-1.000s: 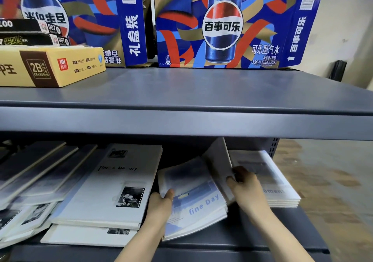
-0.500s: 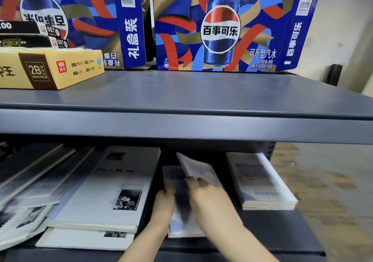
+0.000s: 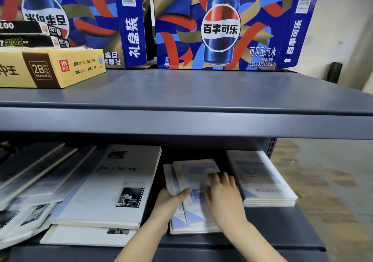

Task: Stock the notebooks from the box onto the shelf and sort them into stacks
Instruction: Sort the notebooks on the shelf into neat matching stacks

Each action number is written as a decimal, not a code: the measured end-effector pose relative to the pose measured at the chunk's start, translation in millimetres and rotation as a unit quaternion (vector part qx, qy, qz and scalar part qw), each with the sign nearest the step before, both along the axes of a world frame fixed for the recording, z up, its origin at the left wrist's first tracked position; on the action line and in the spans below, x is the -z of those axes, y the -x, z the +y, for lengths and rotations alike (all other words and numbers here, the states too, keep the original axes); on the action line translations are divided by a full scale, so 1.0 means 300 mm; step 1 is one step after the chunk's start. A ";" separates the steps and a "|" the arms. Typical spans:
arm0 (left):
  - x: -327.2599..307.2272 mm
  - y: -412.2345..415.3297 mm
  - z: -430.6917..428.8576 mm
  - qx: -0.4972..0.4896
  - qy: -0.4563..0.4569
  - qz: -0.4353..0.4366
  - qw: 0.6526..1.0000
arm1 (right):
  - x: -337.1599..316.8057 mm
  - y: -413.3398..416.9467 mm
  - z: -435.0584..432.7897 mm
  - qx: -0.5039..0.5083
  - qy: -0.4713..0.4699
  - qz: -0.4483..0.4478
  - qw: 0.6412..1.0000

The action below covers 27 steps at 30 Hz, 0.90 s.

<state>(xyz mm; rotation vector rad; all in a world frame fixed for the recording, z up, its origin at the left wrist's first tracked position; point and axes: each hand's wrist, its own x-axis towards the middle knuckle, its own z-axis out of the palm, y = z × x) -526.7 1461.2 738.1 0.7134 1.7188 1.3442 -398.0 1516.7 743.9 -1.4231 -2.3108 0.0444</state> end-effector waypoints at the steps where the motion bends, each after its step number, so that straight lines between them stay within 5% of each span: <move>1: 0.011 0.003 0.005 0.005 -0.004 -0.003 1.000 | 0.011 -0.008 0.015 0.024 0.015 -0.013 1.000; 4: 0.018 0.003 0.010 -0.007 -0.001 0.007 1.000 | 0.035 -0.012 0.034 0.065 0.110 -0.040 0.991; 14: 0.008 -0.005 0.000 -0.001 -0.026 -0.012 1.000 | 0.067 -0.004 0.039 0.020 0.208 0.083 0.975; 20: -0.017 -0.005 -0.023 -0.004 -0.110 0.026 0.994 | -0.001 -0.049 0.075 0.006 0.370 0.318 0.873; 27: -0.099 0.016 0.018 0.042 -0.173 0.097 0.979 | -0.066 -0.100 0.117 -0.072 0.288 0.419 0.858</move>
